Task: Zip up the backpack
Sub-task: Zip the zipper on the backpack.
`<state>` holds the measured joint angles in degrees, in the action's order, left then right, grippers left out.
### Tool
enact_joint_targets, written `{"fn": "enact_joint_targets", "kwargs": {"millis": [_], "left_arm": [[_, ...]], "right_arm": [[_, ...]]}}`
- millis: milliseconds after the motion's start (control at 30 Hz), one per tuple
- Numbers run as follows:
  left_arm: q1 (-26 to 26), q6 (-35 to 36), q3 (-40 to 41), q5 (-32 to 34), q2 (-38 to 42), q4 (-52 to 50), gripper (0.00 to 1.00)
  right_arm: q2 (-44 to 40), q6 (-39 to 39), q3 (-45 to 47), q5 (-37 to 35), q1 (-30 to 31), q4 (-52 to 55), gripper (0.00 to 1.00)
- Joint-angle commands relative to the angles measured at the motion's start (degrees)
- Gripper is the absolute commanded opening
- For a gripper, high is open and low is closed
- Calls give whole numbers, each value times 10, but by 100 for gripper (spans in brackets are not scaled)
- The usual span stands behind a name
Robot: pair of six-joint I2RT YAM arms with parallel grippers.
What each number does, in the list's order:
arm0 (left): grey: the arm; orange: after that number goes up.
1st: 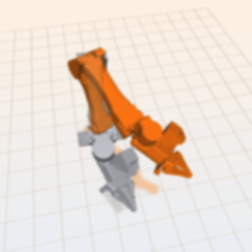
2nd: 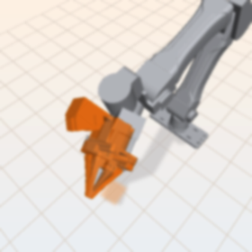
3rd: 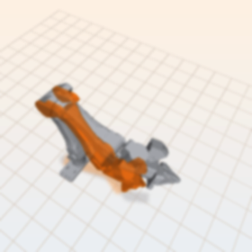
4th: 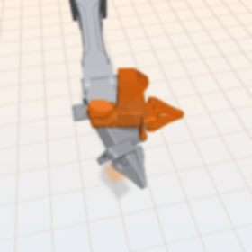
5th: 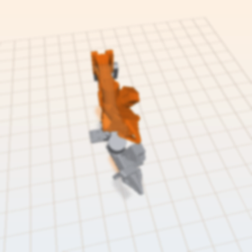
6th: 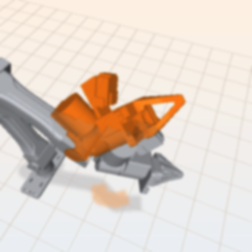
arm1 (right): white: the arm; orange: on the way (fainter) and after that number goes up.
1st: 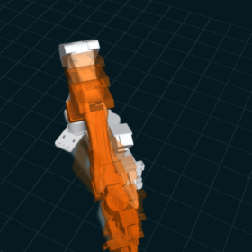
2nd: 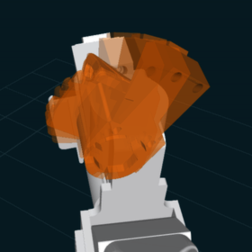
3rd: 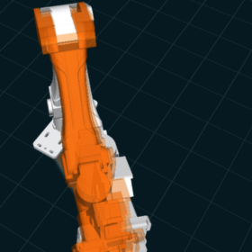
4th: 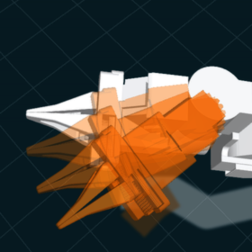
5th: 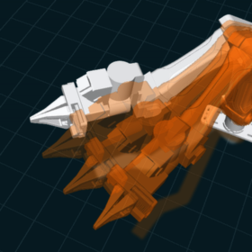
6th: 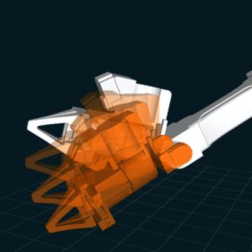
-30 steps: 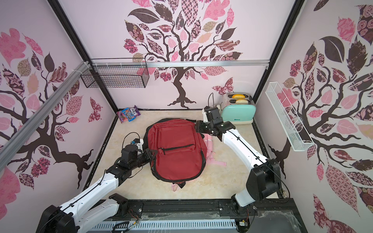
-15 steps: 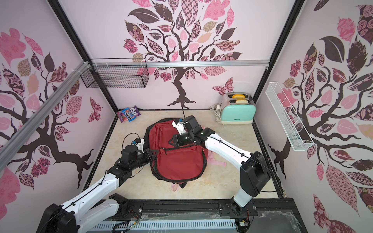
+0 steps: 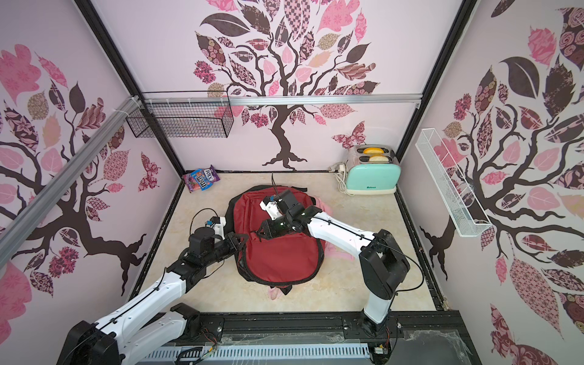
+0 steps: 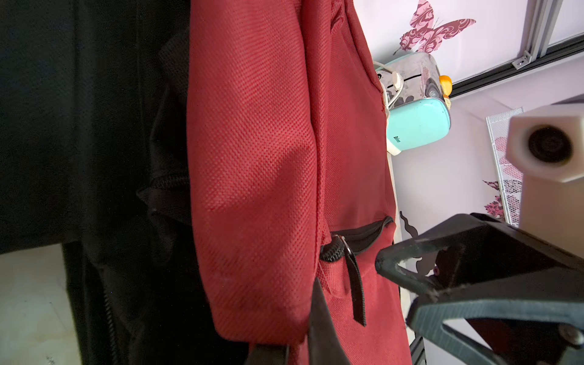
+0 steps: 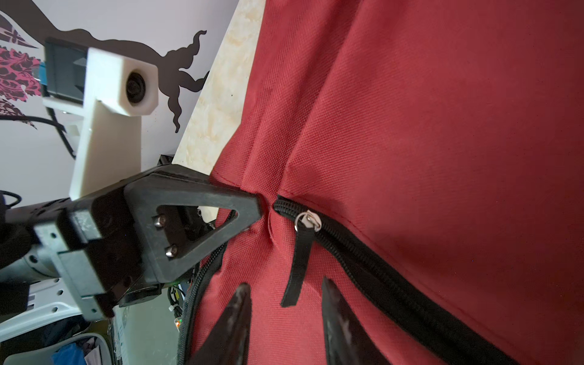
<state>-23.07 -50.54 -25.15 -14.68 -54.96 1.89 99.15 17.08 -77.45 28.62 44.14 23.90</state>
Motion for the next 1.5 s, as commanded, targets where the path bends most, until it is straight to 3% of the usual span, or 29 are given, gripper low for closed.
{"fn": "enact_joint_targets", "kwargs": {"millis": [0, 333, 567, 767, 867, 1000, 1033, 1467], "left_arm": [[3, 5, 2, -8, 2, 43, 0], [3, 7, -3, -13, 0, 43, 0], [4, 12, -4, -7, 0, 34, 0], [12, 17, -4, 1, 8, 11, 0], [25, 13, 2, -6, 17, 9, 16], [53, -4, 16, -13, 43, 26, 52], [58, -5, 14, -13, 46, 28, 56], [62, 10, -20, -40, -35, 40, 67]], "right_arm": [[14, 2, -15, -6, 5, -9, 39], [57, 7, -29, -3, 7, -19, 35], [60, 2, -33, -2, 7, -16, 10], [59, -2, -33, -2, 8, -12, 0], [61, -3, -34, 1, 7, -12, 0], [64, -10, -39, 5, 7, -5, 0], [64, -11, -40, 6, 7, -4, 0], [52, -24, -52, 46, 7, 11, 0]]}}
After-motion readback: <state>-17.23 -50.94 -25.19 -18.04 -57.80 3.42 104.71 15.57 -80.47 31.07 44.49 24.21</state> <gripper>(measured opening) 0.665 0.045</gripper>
